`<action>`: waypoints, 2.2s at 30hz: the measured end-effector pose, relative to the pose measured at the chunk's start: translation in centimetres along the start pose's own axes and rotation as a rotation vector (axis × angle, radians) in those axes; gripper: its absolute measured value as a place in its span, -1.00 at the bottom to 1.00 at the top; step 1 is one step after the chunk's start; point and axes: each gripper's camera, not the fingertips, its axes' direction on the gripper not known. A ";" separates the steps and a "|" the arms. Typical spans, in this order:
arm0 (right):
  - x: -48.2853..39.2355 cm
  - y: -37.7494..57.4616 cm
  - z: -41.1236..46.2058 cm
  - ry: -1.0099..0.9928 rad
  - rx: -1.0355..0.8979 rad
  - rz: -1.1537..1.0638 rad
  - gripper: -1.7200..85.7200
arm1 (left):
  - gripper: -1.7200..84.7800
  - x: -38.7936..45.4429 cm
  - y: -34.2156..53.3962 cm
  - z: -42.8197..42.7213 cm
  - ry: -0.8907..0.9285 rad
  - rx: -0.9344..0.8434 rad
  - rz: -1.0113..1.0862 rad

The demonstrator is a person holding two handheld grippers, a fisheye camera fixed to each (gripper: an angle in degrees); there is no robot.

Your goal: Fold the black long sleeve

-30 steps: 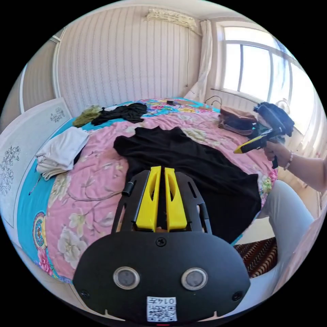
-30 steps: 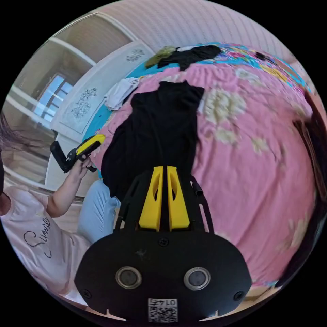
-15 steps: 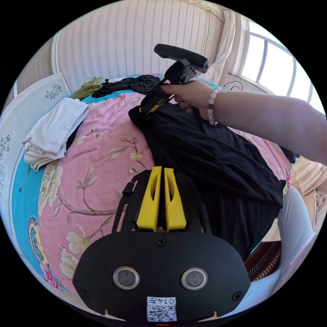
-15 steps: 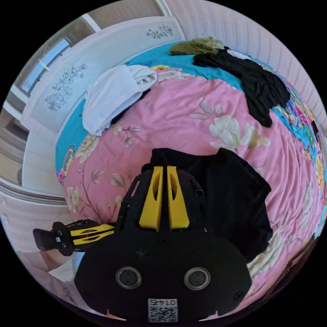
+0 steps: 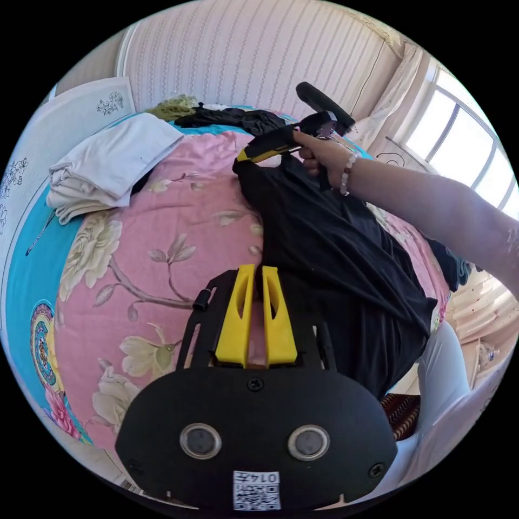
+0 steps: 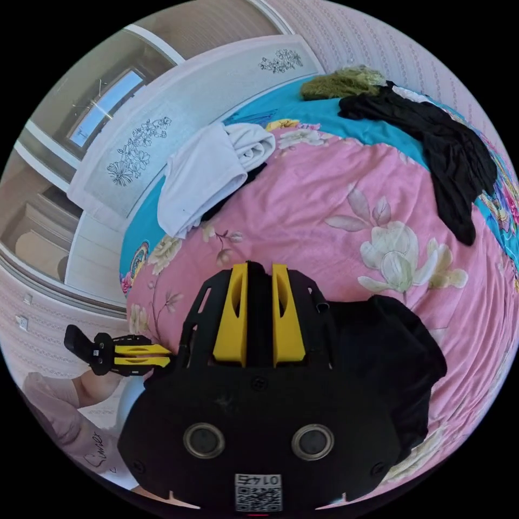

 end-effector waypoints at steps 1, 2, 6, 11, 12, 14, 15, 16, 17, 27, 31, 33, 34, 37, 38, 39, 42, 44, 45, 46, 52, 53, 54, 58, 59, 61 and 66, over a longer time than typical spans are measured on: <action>0.3 0.3 -1.0 -0.004 0.024 -0.004 -0.79 | -0.96 -0.4 -0.2 -0.4 0.011 0.012 0.001; 1.1 1.3 -3.2 -0.006 0.067 -0.002 -0.79 | -0.97 -1.3 -0.5 -1.4 0.032 0.049 -0.001; 5.0 8.0 -11.4 0.048 0.171 0.034 -0.80 | -0.97 -5.0 -3.1 -5.2 0.106 0.231 0.019; 11.0 16.4 -15.5 0.233 0.075 0.247 -0.75 | -0.85 -8.9 -9.7 -2.6 0.140 0.202 -0.074; 12.1 17.8 -15.6 0.196 0.067 0.291 -0.73 | -0.81 -9.6 -11.5 -0.9 0.194 0.160 -0.111; 13.4 19.3 -15.6 0.123 0.088 0.346 -0.69 | -0.75 -10.5 -13.7 2.1 0.253 0.059 -0.173; 13.8 20.0 -15.5 0.087 0.109 0.361 -0.68 | -0.73 -10.9 -14.8 3.8 0.278 0.009 -0.218; 14.0 20.2 -15.4 0.077 0.114 0.364 -0.67 | -0.72 -11.1 -15.2 4.4 0.293 -0.001 -0.243; 14.3 20.4 -15.1 0.062 0.114 0.373 -0.67 | -0.72 -11.4 -16.0 5.4 0.331 -0.003 -0.279; 16.0 22.7 -17.5 0.002 0.183 0.381 -0.94 | -0.94 -10.0 -20.2 5.1 0.228 -0.029 -0.215; 15.2 24.3 -20.8 0.050 0.278 0.392 -0.94 | -0.94 -8.1 -22.1 1.3 0.219 0.052 -0.178; 14.2 26.0 -23.0 0.064 0.330 0.387 -0.94 | -0.94 -6.8 -21.9 -1.8 0.216 0.104 -0.133; 13.9 26.5 -23.5 0.059 0.340 0.382 -0.94 | -0.94 -6.4 -21.6 -2.6 0.213 0.112 -0.117; 11.4 29.6 -25.5 0.022 0.365 0.322 -0.94 | -0.92 -4.7 -18.8 -6.4 0.238 0.113 -0.034; 10.1 31.1 -25.9 0.018 0.361 0.288 -0.94 | -0.92 -3.9 -17.0 -7.9 0.238 0.113 0.005; 8.6 32.8 -26.1 0.006 0.349 0.257 -0.94 | -0.91 -3.1 -14.8 -9.3 0.239 0.108 0.041; 4.7 37.7 -25.5 -0.016 0.318 0.209 -0.94 | -0.89 -1.3 -8.0 -12.0 0.226 0.078 0.094; 2.7 41.0 -24.2 -0.026 0.281 0.211 -0.94 | -0.89 -0.4 -3.5 -12.8 0.225 0.043 0.105; 1.5 43.2 -23.0 -0.020 0.256 0.220 -0.94 | -0.89 0.1 -0.5 -13.0 0.222 0.026 0.095; 0.9 44.3 -22.3 -0.018 0.242 0.228 -0.94 | -0.89 0.3 0.9 -12.9 0.224 0.015 0.088; -2.0 53.3 -15.0 -0.040 0.105 0.344 -0.93 | -0.88 2.1 12.6 -10.4 0.161 -0.094 0.028; -2.3 54.3 -14.5 -0.041 0.119 0.357 -0.93 | -0.87 2.1 13.8 -10.3 0.159 -0.092 0.004; -2.5 55.2 -14.3 -0.043 0.136 0.373 -0.92 | -0.87 2.1 14.6 -10.4 0.151 -0.099 -0.014; -3.0 57.0 -14.7 -0.012 0.159 0.420 -0.91 | -0.88 1.7 16.2 -12.3 0.043 -0.091 -0.085; -3.7 57.3 -15.1 0.030 0.174 0.408 -0.90 | -0.89 1.9 16.5 -13.3 0.020 -0.065 -0.082; -4.8 57.1 -15.5 0.076 0.203 0.366 -0.87 | -0.90 3.0 16.5 -14.5 0.006 -0.032 -0.040; -6.9 52.9 -12.3 0.045 0.209 0.268 -0.75 | -0.80 10.1 14.5 -12.3 0.119 -0.028 0.110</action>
